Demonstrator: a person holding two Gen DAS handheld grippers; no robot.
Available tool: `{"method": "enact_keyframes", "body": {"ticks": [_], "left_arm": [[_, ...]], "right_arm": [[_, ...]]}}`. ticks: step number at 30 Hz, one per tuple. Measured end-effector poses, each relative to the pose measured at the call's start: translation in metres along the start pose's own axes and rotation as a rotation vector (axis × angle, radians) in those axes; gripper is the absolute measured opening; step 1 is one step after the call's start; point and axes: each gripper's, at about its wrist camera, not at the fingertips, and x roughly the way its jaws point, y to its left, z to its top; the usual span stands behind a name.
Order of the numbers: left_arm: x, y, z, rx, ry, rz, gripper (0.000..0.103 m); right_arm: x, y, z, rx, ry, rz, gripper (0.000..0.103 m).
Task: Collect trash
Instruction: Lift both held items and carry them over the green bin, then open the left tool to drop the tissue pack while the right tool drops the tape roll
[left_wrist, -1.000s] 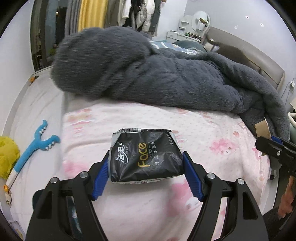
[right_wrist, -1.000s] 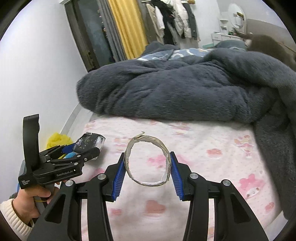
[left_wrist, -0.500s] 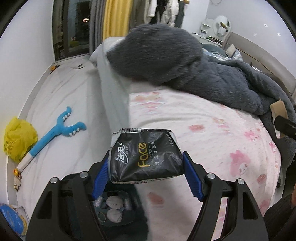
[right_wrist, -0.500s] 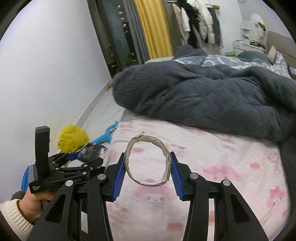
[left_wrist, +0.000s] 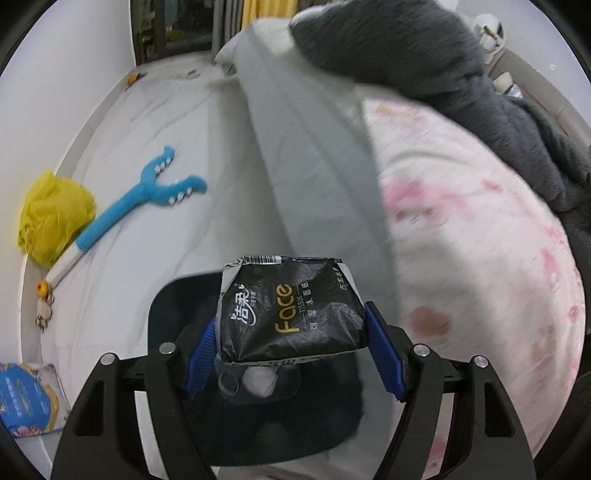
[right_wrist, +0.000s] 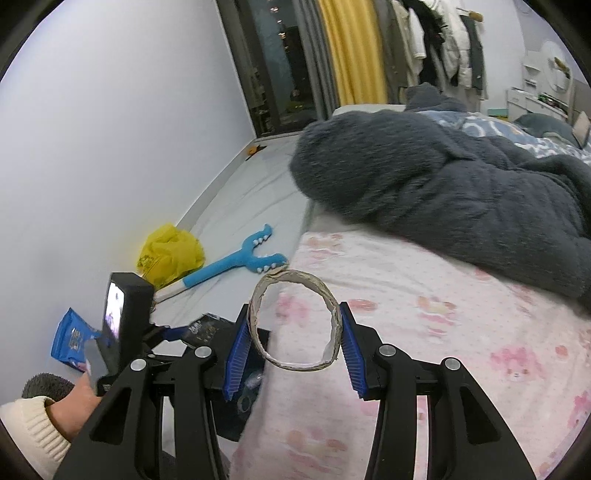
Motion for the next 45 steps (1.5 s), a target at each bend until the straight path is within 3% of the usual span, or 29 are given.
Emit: {"method": "enact_keyframes", "body": {"ticks": [14,19,23,35,45], "left_arm": [[0.028,0.046,-0.033,-0.036,0.174,0.043,0.076],[0.028,0.058,-0.04,-0.028,0.19,0.052,0.085],[0.017,0.069,-0.041,-0.026,0.153,0.063,0.087],[-0.043,0.086,-0.034,0.008,-0.091,0.101,0.087],[-0.086,0.097,-0.028,-0.01,-0.242,0.128,0.087]], "right_arm": [[0.053,0.057,0.002,-0.098,0.105,0.077,0.047],[0.076,0.073,-0.001,-0.131,0.153,0.089,0.047],[0.096,0.079,-0.004,-0.138,0.196,0.093,0.047],[0.154,0.097,-0.022,-0.149,0.342,0.097,0.046],[0.198,0.117,-0.043,-0.178,0.454,0.085,0.047]]}}
